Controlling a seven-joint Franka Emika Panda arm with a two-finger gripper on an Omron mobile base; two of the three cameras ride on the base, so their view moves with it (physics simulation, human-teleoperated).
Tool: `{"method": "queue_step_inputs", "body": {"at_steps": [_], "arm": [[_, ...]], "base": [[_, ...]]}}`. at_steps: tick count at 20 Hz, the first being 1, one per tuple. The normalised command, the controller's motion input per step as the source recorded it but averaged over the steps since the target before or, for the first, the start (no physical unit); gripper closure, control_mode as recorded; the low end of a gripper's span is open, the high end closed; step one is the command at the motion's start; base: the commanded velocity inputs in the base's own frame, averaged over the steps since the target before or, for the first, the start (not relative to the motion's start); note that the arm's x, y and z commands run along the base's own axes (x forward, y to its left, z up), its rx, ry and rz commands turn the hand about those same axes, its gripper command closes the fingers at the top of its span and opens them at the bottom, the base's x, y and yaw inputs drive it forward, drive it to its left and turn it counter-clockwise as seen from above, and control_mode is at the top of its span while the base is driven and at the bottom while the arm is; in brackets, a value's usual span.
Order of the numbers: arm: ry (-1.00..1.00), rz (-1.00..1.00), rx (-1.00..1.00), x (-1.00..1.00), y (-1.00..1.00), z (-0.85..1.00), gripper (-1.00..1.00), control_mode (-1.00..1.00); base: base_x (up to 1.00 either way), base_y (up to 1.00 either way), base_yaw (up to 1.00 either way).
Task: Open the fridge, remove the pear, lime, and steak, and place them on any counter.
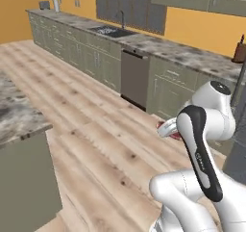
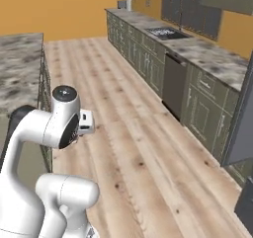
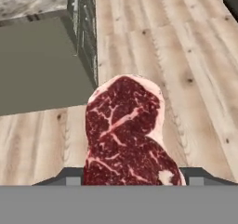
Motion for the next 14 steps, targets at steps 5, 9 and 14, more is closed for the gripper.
{"method": "queue_step_inputs", "body": {"at_steps": [5,9,14], "arm": [[0.00,0.00,0.00,0.00,0.00,0.00,1.00,1.00],[0.00,0.00,0.00,0.00,0.00,0.00,1.00,1.00],[0.00,0.00,0.00,0.00,0.00,0.00,1.00,1.00]], "base": [[0.17,1.00,0.27],[0.63,1.00,0.30],[1.00,1.00,0.21]]}}
